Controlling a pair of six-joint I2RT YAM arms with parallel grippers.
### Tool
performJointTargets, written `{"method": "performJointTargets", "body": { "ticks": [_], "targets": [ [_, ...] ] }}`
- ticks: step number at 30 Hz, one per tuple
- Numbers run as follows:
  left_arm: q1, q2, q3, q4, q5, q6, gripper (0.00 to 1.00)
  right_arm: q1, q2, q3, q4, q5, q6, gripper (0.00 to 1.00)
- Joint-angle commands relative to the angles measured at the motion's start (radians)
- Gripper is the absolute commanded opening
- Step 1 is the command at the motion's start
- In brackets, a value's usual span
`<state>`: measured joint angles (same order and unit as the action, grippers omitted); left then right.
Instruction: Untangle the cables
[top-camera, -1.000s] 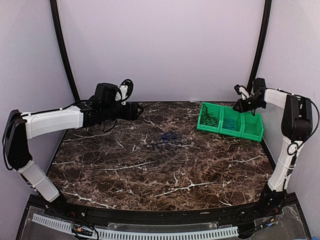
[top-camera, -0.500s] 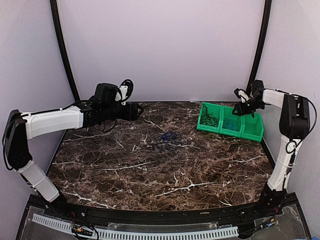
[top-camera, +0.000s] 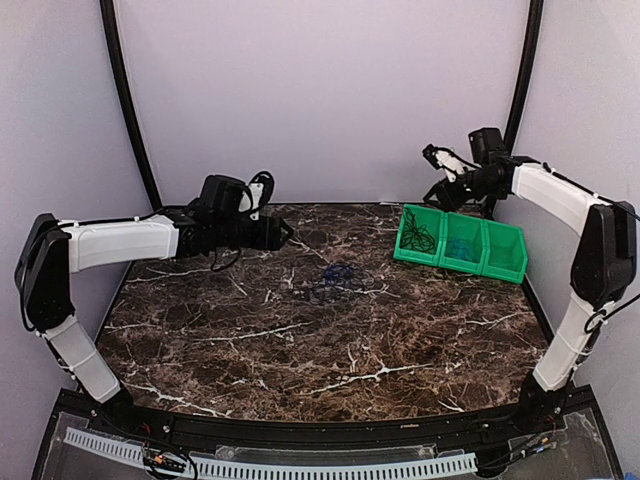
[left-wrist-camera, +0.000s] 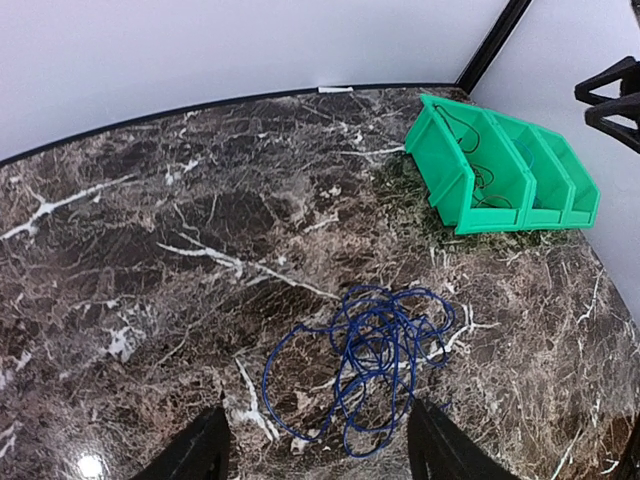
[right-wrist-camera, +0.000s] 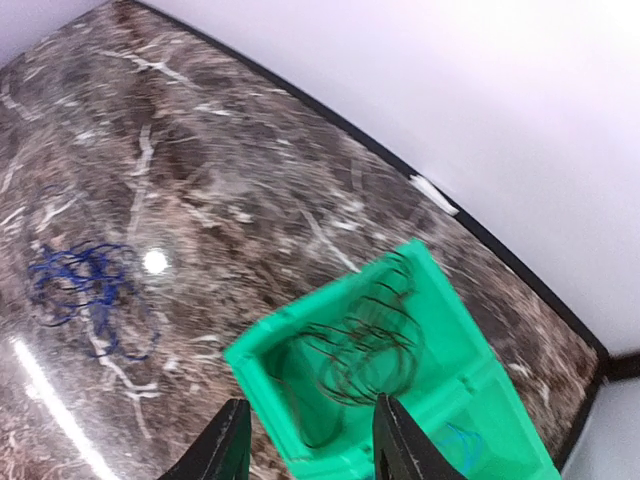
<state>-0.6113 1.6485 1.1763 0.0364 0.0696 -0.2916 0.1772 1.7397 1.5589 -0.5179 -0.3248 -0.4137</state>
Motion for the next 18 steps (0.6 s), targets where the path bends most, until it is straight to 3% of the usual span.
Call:
{"method": "performJointTargets", "body": {
  "ticks": [1, 6, 11, 18],
  "targets": [
    [-0.001, 0.05, 0.007, -0.017, 0.016, -0.043, 0.62, 0.14, 0.021, 0.025, -0.035, -0.117, -0.094, 0.43],
    [0.002, 0.155, 0.046, -0.083, 0.008, -0.091, 0.64, 0.28, 0.113, 0.07, -0.082, -0.133, -0.133, 0.42],
    [0.017, 0.255, 0.082, -0.084, -0.001, -0.163, 0.64, 0.34, 0.137, 0.042, -0.041, -0.151, -0.118, 0.41],
    [0.025, 0.387, 0.188, -0.053, 0.02, -0.251, 0.51, 0.371, 0.112, -0.038, 0.003, -0.201, -0.1, 0.41]
  ]
}}
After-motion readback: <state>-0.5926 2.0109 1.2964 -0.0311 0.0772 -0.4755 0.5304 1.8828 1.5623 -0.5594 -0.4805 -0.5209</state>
